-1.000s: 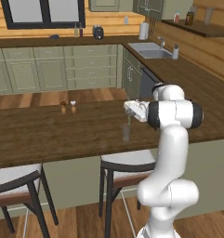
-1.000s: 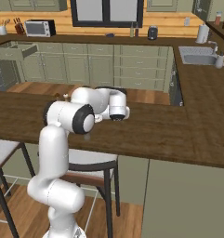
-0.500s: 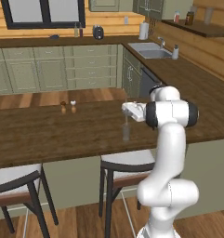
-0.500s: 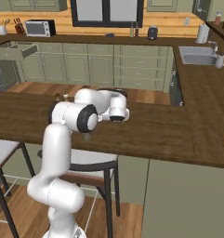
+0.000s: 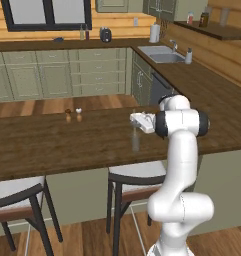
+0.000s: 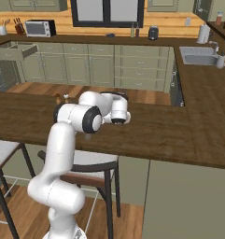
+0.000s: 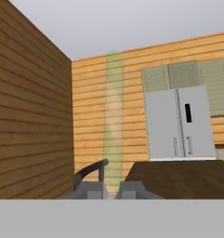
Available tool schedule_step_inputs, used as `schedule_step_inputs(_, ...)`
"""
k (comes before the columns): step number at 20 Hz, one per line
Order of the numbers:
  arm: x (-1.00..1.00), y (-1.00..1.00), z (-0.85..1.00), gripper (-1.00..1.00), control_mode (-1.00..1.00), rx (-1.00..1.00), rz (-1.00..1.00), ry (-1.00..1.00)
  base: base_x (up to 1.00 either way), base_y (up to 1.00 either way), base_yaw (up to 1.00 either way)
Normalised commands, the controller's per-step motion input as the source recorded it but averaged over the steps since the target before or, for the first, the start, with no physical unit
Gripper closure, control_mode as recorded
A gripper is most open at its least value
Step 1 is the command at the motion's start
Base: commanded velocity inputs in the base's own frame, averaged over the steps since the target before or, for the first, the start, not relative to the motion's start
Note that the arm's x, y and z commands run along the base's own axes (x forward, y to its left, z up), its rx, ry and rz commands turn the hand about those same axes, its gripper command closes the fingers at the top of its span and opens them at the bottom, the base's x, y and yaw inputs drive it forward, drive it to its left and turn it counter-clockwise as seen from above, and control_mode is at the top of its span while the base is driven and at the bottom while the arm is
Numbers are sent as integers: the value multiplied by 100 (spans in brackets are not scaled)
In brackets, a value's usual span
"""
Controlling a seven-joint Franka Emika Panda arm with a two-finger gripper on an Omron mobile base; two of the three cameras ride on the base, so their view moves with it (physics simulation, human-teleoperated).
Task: Take a straw from the drawer in front and place it inside the glass cup on the dining counter.
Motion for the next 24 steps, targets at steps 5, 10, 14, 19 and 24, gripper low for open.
schedule_step_inputs(5,26,0,-18,100,-100,0,0,0,0,0,0)
schedule_step_inputs(10,-22,0,-5,100,-100,0,0,0,0,0,0)
schedule_step_inputs(14,-70,0,0,100,-100,0,-1,0,0,0,0)
schedule_step_inputs(19,-42,0,-13,100,-100,0,-2,0,0,0,0)
schedule_step_inputs(24,0,0,-19,100,-100,0,0,0,0,0,0)
